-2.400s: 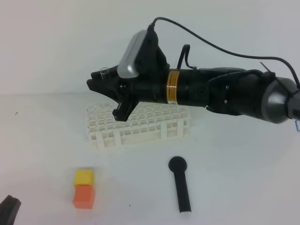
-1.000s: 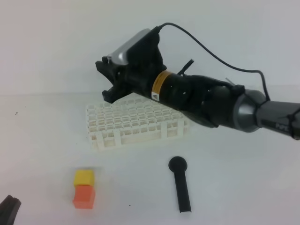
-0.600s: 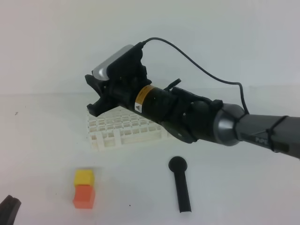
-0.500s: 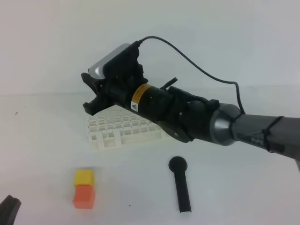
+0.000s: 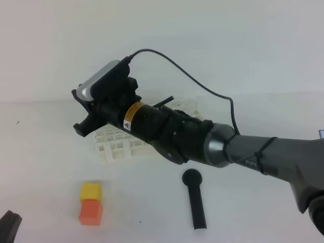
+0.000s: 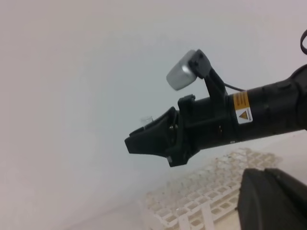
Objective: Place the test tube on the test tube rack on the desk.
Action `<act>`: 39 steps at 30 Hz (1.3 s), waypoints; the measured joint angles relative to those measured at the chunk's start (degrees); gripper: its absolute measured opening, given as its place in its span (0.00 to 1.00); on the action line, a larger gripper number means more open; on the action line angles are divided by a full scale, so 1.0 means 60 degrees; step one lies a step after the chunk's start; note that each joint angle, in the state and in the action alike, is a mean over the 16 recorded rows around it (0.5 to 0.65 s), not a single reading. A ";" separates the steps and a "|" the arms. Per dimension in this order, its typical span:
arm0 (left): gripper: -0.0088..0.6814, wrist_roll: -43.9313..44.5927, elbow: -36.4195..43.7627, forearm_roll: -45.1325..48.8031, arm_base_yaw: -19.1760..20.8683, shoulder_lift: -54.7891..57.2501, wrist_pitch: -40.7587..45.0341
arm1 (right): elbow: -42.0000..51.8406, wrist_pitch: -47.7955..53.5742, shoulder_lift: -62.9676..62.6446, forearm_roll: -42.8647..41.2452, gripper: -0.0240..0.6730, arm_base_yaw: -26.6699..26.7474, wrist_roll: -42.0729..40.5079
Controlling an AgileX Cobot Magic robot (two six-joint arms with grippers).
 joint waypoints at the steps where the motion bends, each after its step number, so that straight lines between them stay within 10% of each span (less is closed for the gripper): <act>1: 0.01 0.0000 0.0000 0.0000 0.0000 0.0000 -0.0002 | -0.0016 -0.0015 0.0037 0.0038 0.20 0.0016 0.0001; 39: 0.01 0.0000 0.0000 0.0000 0.0000 0.0000 -0.0006 | -0.0108 -0.0776 0.0963 0.1136 0.20 0.0114 0.0103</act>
